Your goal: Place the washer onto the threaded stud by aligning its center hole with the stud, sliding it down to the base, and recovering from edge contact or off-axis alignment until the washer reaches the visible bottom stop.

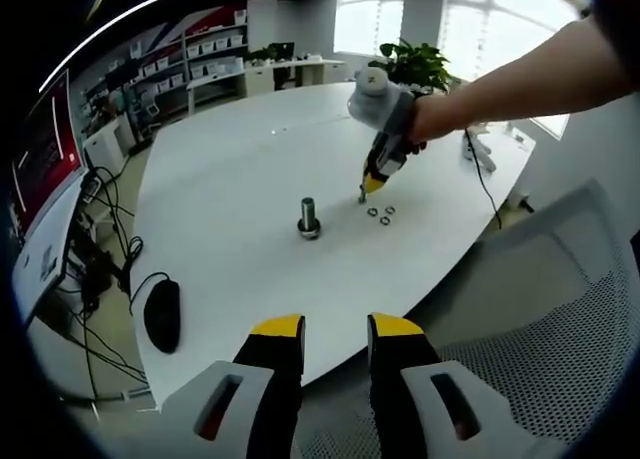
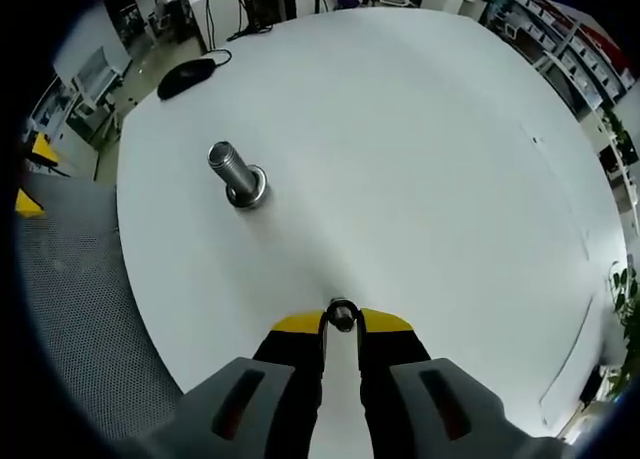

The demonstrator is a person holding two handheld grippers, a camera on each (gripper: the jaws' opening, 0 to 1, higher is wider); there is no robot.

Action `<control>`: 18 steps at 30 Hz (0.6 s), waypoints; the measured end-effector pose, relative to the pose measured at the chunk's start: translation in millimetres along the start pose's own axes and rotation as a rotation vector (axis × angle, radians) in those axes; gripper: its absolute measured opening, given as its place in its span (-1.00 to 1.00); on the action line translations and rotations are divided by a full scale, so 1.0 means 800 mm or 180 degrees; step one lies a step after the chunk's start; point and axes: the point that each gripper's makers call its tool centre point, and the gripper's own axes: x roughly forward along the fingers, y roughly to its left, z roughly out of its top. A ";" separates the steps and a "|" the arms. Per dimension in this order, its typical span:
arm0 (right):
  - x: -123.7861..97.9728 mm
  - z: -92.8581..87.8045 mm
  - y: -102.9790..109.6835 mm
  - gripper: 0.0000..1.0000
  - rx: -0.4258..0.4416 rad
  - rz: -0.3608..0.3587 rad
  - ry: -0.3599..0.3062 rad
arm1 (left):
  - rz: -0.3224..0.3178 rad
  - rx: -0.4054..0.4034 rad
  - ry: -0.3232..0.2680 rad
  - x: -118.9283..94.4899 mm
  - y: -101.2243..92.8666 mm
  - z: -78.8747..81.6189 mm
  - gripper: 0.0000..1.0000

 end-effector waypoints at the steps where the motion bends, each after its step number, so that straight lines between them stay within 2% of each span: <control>1: 0.003 -0.001 0.001 -0.72 0.0009 0.0007 0.0010 | 0.0001 -0.0002 0.0002 0.000 0.000 0.000 -0.54; 18: 0.020 -0.007 -0.004 -0.71 0.0144 0.0030 0.0034 | 0.0008 -0.0006 0.0028 0.001 0.001 -0.003 -0.55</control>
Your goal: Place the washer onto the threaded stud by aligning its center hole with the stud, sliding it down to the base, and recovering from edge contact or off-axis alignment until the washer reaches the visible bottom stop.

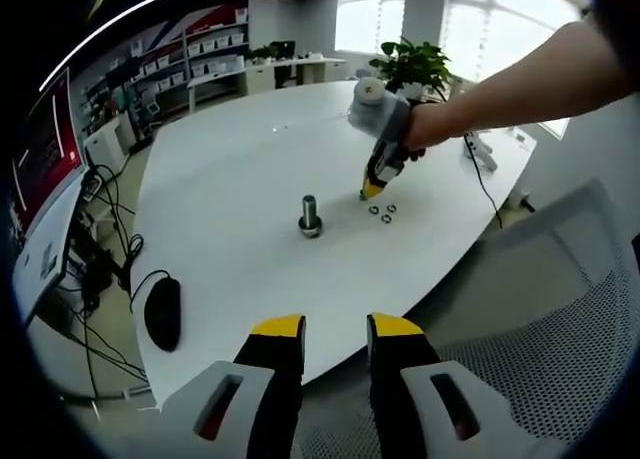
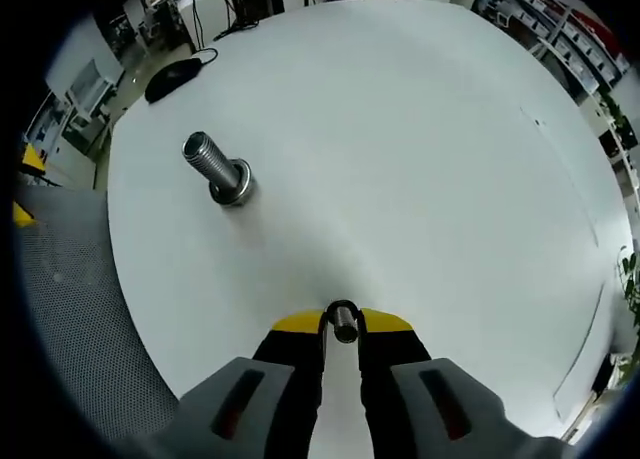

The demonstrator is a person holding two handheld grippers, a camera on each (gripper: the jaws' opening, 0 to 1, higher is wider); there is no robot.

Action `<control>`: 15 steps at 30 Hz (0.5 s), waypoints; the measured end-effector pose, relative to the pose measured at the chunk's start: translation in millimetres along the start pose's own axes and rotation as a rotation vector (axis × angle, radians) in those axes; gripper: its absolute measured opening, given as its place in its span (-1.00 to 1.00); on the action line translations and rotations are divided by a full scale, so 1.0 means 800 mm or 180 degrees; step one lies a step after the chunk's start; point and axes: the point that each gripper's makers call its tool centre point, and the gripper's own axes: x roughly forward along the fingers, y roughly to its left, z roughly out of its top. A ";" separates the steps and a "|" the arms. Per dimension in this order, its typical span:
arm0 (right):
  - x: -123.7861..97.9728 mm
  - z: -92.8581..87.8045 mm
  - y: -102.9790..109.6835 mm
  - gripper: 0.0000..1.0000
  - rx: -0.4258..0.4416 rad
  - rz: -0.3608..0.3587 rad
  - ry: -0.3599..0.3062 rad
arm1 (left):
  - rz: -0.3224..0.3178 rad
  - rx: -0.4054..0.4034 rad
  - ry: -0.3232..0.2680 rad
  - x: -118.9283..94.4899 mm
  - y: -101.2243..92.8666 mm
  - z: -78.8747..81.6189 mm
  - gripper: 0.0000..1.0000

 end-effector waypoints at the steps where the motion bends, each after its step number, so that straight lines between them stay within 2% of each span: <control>1: 0.000 0.000 0.001 -0.71 0.0002 0.0003 -0.0003 | 0.0000 0.0000 0.0000 0.000 0.000 0.000 -0.55; 15: 0.001 -0.007 0.001 -0.67 0.0051 -0.0009 -0.0001 | -0.0001 0.0010 0.0011 0.000 0.000 -0.001 -0.56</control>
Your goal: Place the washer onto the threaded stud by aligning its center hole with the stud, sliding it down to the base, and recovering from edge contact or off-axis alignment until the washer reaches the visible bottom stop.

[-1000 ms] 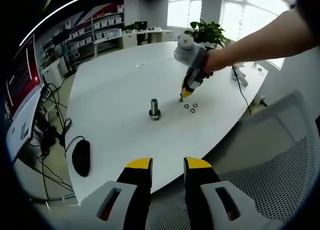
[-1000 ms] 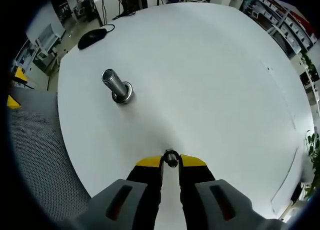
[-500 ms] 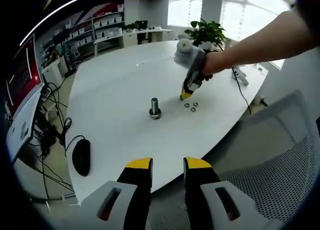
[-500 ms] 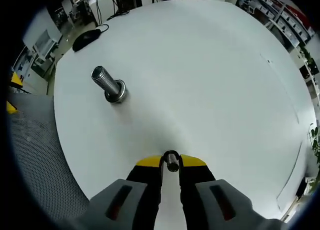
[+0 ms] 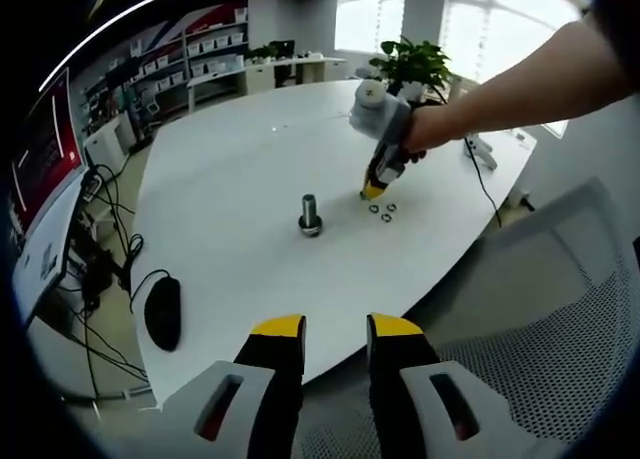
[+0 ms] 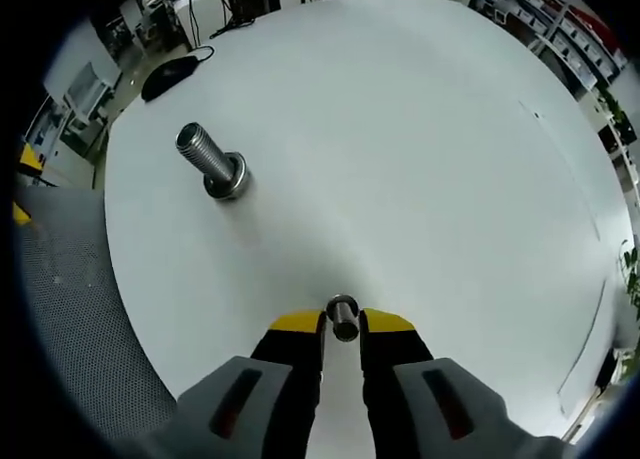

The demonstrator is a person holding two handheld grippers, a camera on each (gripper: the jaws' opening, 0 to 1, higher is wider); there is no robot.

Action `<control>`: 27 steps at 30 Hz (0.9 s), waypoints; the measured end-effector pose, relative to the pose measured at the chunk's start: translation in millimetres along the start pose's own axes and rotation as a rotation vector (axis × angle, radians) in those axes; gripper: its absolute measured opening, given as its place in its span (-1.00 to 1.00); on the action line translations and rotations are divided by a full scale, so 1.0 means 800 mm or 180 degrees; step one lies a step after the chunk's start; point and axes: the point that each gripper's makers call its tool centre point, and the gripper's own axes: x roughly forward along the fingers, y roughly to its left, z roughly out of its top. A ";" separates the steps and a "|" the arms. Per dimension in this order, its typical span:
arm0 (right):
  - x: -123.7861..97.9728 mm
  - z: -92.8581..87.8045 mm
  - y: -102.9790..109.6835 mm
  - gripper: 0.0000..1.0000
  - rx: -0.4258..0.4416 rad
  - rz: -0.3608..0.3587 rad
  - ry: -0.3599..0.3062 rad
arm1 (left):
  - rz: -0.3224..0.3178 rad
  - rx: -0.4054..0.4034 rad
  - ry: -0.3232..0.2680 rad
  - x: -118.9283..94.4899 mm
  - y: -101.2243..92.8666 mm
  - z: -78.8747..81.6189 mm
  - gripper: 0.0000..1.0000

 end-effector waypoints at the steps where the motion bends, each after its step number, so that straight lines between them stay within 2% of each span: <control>1: -0.001 -0.001 -0.002 -0.66 0.0010 -0.0014 -0.0006 | 0.0000 0.0003 0.0000 0.000 0.000 0.000 -0.56; 12: -0.011 -0.017 -0.007 -0.62 0.0080 -0.0045 0.0026 | -0.0005 0.0000 -0.0030 0.000 0.000 0.003 -0.56; 15: -0.015 -0.019 -0.001 -0.63 0.0119 0.0066 -0.0050 | -0.0005 0.0006 -0.0032 0.000 0.000 0.002 -0.56; 18: -0.018 -0.024 -0.001 -0.62 0.0168 0.0081 -0.0065 | 0.0000 0.0011 -0.0037 -0.001 0.000 0.003 -0.56; 24: -0.022 -0.033 0.008 -0.55 0.0034 0.0106 -0.0029 | 0.0000 0.0000 -0.0045 -0.001 0.000 0.004 -0.56; 27: -0.022 -0.039 0.013 -0.55 0.0108 0.0165 -0.0033 | -0.0030 -0.0001 -0.0010 0.001 -0.002 0.002 -0.55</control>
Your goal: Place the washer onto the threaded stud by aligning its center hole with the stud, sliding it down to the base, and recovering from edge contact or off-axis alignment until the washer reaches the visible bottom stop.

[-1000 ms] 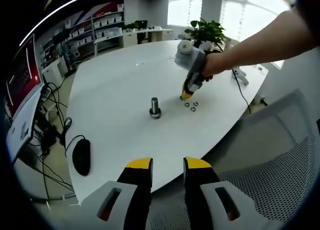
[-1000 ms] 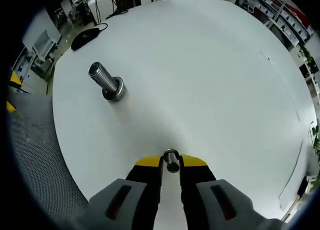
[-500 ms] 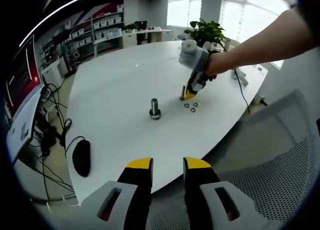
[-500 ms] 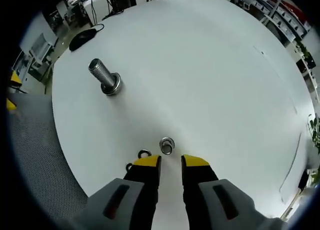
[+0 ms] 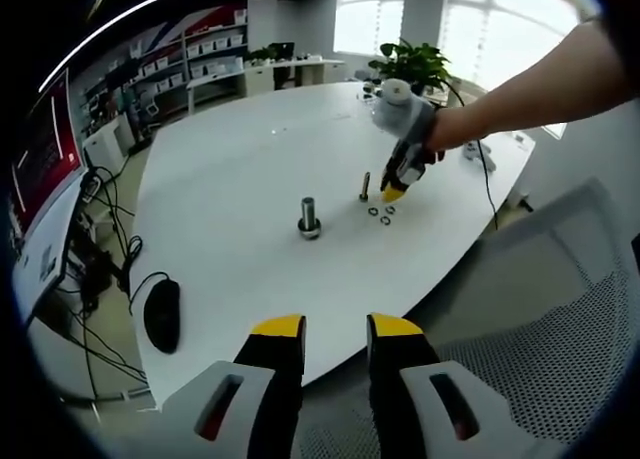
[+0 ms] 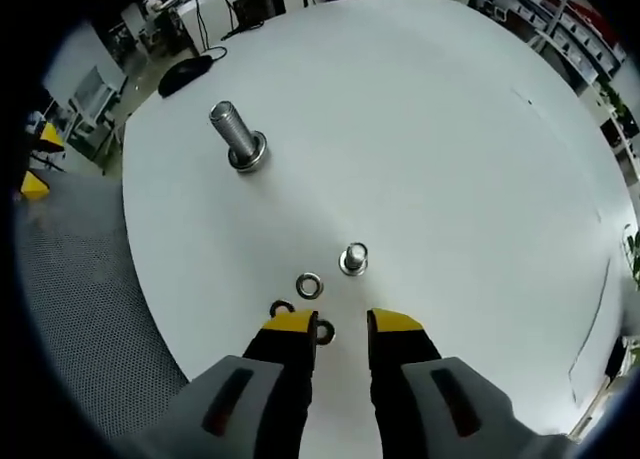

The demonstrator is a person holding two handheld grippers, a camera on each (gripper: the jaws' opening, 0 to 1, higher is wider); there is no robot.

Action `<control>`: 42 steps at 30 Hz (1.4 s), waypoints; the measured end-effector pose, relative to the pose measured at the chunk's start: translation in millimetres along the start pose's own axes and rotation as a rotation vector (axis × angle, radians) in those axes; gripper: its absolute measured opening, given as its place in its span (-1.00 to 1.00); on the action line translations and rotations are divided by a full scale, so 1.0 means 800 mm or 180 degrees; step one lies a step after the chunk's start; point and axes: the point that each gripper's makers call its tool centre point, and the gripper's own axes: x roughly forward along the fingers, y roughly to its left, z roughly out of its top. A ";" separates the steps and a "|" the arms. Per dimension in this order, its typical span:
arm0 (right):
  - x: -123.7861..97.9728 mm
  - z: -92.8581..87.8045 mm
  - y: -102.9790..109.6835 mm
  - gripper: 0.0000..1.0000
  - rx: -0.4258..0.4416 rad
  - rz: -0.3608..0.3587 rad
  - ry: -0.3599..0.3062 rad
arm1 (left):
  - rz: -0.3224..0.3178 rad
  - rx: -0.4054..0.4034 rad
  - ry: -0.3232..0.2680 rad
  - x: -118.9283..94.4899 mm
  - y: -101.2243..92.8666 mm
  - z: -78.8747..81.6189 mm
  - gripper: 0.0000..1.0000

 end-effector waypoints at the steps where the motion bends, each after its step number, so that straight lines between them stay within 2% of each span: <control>1: 0.001 -0.004 0.001 -0.54 0.0029 0.0011 0.0019 | 0.0002 0.0005 0.0001 0.000 0.000 0.000 -0.55; 9: 0.005 -0.023 0.014 -0.53 -0.0109 0.0031 0.0100 | 0.0003 0.0010 -0.0012 -0.001 0.000 0.001 -0.55; 12: 0.005 -0.018 0.010 -0.53 -0.0057 0.0001 0.0020 | -0.0001 0.0001 -0.0014 -0.001 0.000 0.001 -0.55; 22: 0.011 -0.015 0.013 -0.53 -0.0122 -0.0008 0.0020 | -0.0009 0.0008 -0.0011 -0.001 0.000 0.000 -0.56; 26: 0.016 -0.022 0.016 -0.55 -0.0148 -0.0019 0.0105 | -0.0025 0.0010 -0.0005 0.000 -0.001 0.000 -0.56; 27: 0.016 -0.019 0.012 -0.57 -0.0252 -0.0058 0.0081 | -0.0030 0.0008 0.0000 0.000 -0.001 0.000 -0.56; 29: 0.015 -0.020 0.014 -0.59 -0.0239 -0.0038 0.0112 | -0.0026 0.0011 0.0002 0.000 0.000 0.000 -0.56; 32: 0.014 -0.020 0.013 -0.63 -0.0399 -0.0042 0.0141 | -0.0030 0.0012 -0.0004 0.000 -0.001 0.000 -0.57; 42: 0.017 -0.019 0.012 -0.63 -0.0548 -0.0038 0.0334 | -0.0047 0.0021 -0.0003 0.000 -0.002 0.000 -0.57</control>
